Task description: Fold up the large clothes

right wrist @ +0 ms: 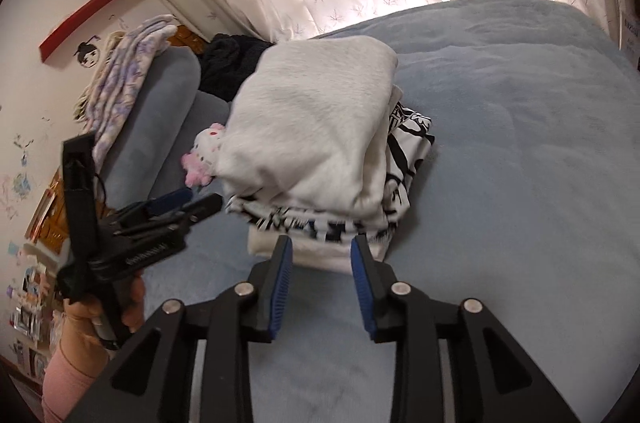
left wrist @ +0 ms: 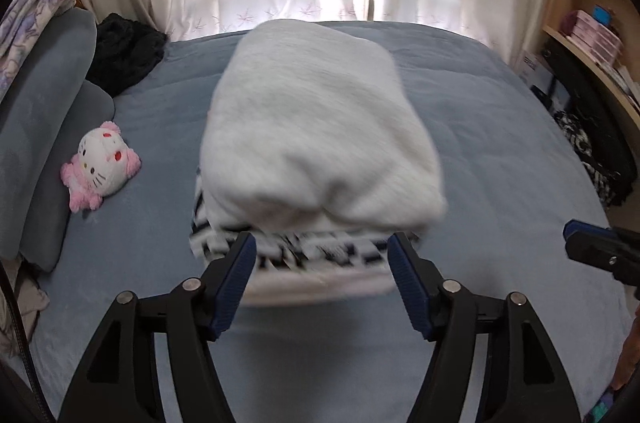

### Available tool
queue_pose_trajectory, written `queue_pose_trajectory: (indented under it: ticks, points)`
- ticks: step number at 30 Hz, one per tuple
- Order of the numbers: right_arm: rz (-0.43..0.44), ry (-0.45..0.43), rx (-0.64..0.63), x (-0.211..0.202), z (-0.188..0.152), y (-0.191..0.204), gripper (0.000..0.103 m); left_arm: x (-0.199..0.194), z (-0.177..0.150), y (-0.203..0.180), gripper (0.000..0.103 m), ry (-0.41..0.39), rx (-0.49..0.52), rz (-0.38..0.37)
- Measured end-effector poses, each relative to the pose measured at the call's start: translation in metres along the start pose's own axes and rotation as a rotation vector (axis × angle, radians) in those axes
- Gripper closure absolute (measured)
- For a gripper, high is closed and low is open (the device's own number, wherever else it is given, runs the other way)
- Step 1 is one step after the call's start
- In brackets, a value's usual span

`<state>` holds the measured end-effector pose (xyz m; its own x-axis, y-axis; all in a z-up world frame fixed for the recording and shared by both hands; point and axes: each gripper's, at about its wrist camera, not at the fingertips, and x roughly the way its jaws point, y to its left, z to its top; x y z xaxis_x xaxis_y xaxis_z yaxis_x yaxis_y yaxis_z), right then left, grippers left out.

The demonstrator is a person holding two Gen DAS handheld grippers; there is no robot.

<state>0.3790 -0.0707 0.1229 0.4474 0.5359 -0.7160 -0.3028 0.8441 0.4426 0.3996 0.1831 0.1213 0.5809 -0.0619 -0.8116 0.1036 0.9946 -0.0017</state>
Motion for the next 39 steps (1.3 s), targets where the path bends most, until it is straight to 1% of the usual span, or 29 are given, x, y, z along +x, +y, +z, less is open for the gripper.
queue_pose_trajectory:
  ticks: [1, 2, 3, 4, 6, 10, 13, 17, 19, 21, 23, 29, 34, 37, 39]
  points:
    - [-0.005, -0.006, -0.007, -0.011, -0.005, 0.004, 0.067, -0.010, -0.007, -0.008, 0.034, -0.006, 0.002, -0.003]
    - [-0.017, -0.012, -0.018, -0.022, -0.011, 0.006, 0.061, -0.021, -0.015, -0.016, 0.032, -0.012, 0.004, -0.004]
    - [-0.029, -0.020, -0.026, -0.034, -0.018, 0.008, 0.057, -0.031, -0.021, -0.023, 0.029, -0.016, 0.004, -0.004]
    - [-0.036, -0.027, -0.030, -0.045, -0.024, 0.009, 0.056, -0.040, -0.027, -0.030, 0.026, -0.021, 0.002, -0.009]
    - [-0.047, -0.032, -0.033, -0.063, -0.034, 0.010, 0.055, -0.062, -0.042, -0.042, 0.023, -0.035, 0.000, -0.019]
    - [-0.086, -0.047, -0.042, -0.096, -0.055, 0.008, 0.055, -0.090, -0.064, -0.062, 0.013, -0.066, 0.004, -0.014]
    - [-0.112, -0.059, -0.058, -0.116, -0.070, 0.006, 0.054, -0.104, -0.079, -0.075, 0.012, -0.075, 0.001, -0.015]
    - [-0.180, -0.088, -0.094, -0.136, -0.092, 0.004, 0.044, -0.117, -0.101, -0.090, 0.011, -0.080, -0.015, -0.035]
    - [-0.196, -0.095, -0.095, -0.143, -0.101, -0.001, 0.041, -0.120, -0.113, -0.098, 0.011, -0.078, -0.020, -0.034]
    - [-0.222, -0.106, -0.097, -0.147, -0.110, -0.007, 0.031, -0.121, -0.123, -0.105, 0.011, -0.075, -0.019, -0.033]
    - [-0.251, -0.116, -0.099, -0.148, -0.118, -0.012, 0.027, -0.120, -0.133, -0.112, 0.011, -0.073, -0.020, -0.031]
    - [-0.306, -0.126, -0.084, -0.146, -0.156, -0.027, 0.023, -0.116, -0.170, -0.128, 0.011, -0.080, -0.064, -0.036]
    - [-0.325, -0.134, -0.073, -0.140, -0.201, -0.032, 0.022, -0.116, -0.214, -0.150, 0.011, -0.114, -0.054, 0.018]
    - [-0.328, -0.142, -0.070, -0.139, -0.227, -0.032, 0.022, -0.119, -0.241, -0.163, 0.011, -0.146, -0.065, 0.024]
    - [-0.339, -0.160, -0.080, -0.138, -0.241, -0.030, 0.022, -0.120, -0.253, -0.169, 0.011, -0.153, -0.074, 0.022]
